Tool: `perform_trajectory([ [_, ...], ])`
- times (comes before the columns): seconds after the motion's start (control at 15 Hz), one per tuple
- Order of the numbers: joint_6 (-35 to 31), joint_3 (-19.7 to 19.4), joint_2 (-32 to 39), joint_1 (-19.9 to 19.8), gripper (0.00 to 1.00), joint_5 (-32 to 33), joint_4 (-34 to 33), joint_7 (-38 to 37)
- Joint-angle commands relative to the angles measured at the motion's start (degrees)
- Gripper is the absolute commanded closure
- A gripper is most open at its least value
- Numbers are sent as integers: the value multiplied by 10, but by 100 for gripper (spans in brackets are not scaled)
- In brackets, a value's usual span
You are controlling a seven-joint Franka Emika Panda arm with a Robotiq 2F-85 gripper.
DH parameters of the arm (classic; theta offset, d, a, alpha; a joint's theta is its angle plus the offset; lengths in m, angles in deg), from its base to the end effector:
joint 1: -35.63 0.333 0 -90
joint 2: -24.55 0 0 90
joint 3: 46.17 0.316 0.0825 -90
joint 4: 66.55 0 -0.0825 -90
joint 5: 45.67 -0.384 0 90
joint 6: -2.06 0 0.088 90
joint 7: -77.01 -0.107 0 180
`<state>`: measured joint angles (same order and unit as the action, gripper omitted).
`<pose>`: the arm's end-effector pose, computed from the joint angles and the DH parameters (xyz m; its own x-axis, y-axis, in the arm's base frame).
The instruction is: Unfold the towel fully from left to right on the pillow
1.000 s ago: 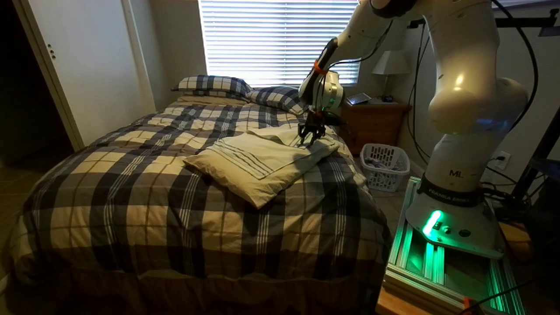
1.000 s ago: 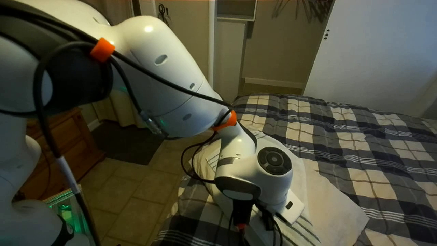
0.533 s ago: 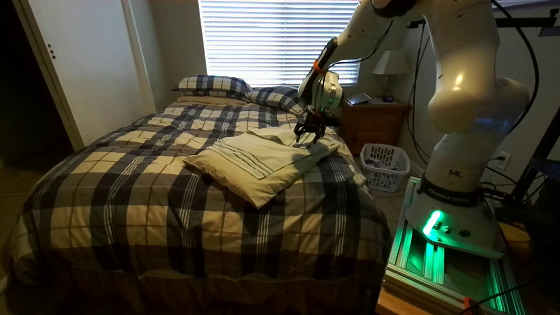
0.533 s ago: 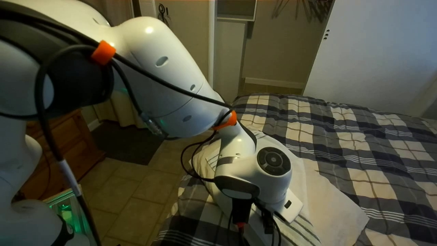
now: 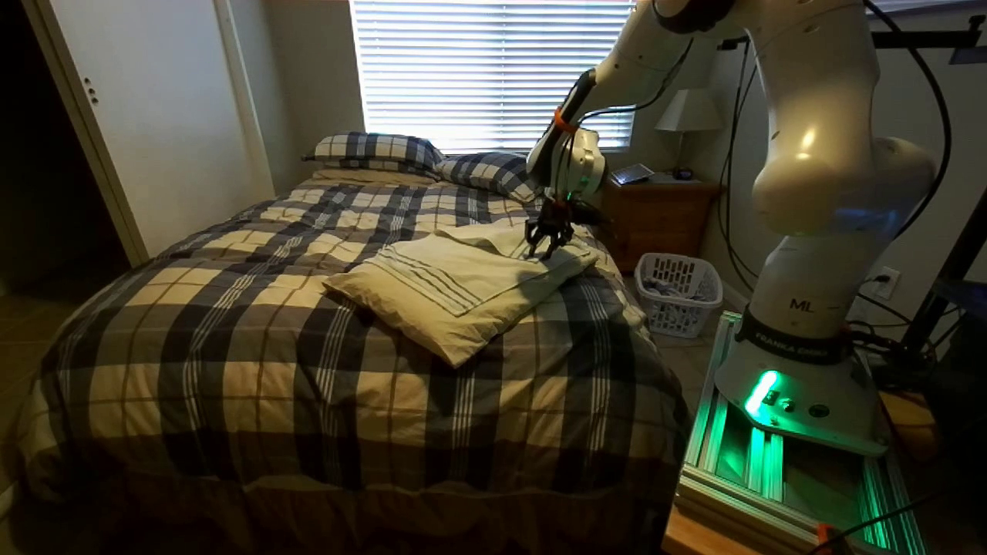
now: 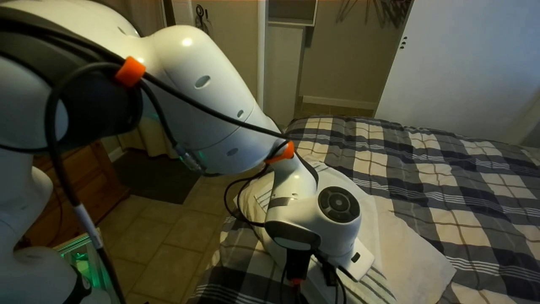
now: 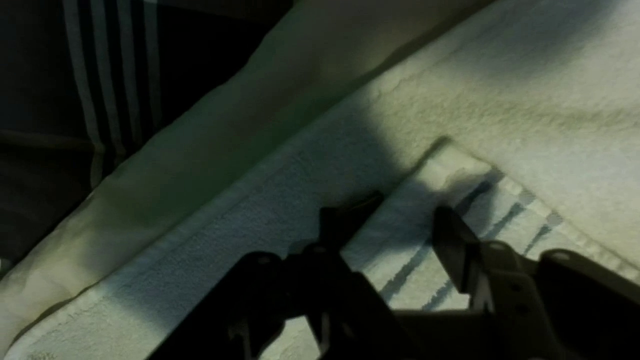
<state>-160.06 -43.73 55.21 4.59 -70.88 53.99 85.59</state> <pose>0.5091 -0.3024 0.1751 0.6991 -0.6947 0.1693 -0.6653 -0.7188 -0.2019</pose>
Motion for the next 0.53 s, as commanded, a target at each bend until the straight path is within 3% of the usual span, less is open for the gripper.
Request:
perform_trajectory([
  [0.0,-8,13,4,-13,77,-23,-6,19],
  [0.2,-9,14,4,-16,97,-25,-8,18],
  [0.47,-10,22,4,-27,100,-37,-11,22],
])
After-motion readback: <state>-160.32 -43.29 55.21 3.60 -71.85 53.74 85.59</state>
